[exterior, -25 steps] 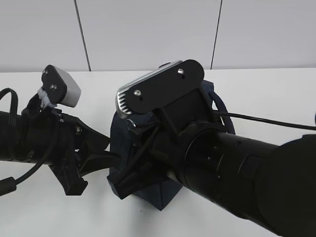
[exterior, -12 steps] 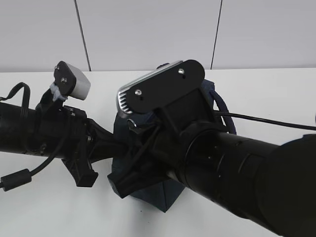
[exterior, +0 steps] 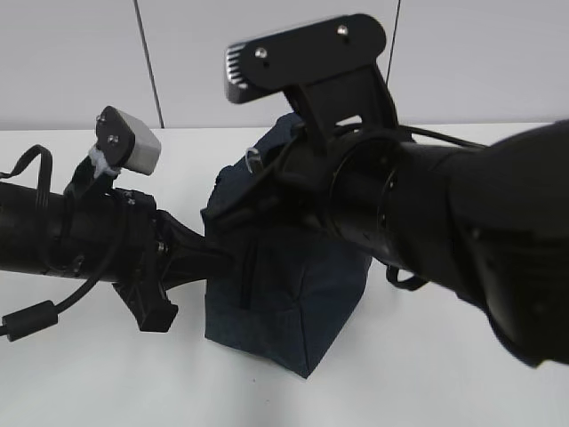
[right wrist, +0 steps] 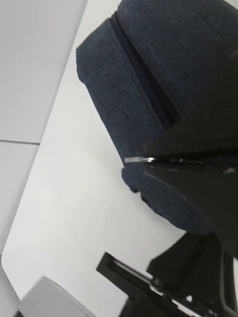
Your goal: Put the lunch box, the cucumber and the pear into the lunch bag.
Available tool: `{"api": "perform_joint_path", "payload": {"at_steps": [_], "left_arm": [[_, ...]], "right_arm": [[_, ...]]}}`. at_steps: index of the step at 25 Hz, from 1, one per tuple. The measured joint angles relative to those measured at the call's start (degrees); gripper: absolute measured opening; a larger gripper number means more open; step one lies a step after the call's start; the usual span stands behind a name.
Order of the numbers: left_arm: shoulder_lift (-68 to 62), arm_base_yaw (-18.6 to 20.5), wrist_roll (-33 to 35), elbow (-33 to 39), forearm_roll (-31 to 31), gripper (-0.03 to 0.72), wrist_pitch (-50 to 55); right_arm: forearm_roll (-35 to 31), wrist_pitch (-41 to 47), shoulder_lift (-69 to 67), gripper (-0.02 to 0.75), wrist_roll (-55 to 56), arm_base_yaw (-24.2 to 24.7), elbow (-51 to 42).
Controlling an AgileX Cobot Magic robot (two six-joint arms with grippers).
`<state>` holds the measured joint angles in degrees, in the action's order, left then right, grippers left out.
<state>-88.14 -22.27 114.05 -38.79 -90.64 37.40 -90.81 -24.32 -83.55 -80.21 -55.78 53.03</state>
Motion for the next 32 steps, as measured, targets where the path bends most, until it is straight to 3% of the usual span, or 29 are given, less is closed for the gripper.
{"api": "perform_joint_path", "payload": {"at_steps": [11, 23, 26, 32], "left_arm": [[0.00, 0.00, -0.95, -0.41, 1.40, -0.006, 0.27], [0.00, 0.00, -1.06, 1.81, 2.78, -0.008, 0.56], [0.00, 0.00, -1.56, 1.81, 3.10, -0.008, 0.56], [0.00, 0.00, -2.59, 1.81, 3.65, -0.009, -0.20]], "right_arm": [[-5.65, 11.05, -4.24, 0.006, -3.49, 13.72, 4.40], [-8.47, 14.42, -10.69, 0.006, -6.49, 26.10, 10.38], [-12.30, 21.27, -14.63, 0.006, -6.47, 31.70, 12.36], [-12.90, 36.83, -22.31, 0.006, 1.05, 42.16, 13.71]]}}
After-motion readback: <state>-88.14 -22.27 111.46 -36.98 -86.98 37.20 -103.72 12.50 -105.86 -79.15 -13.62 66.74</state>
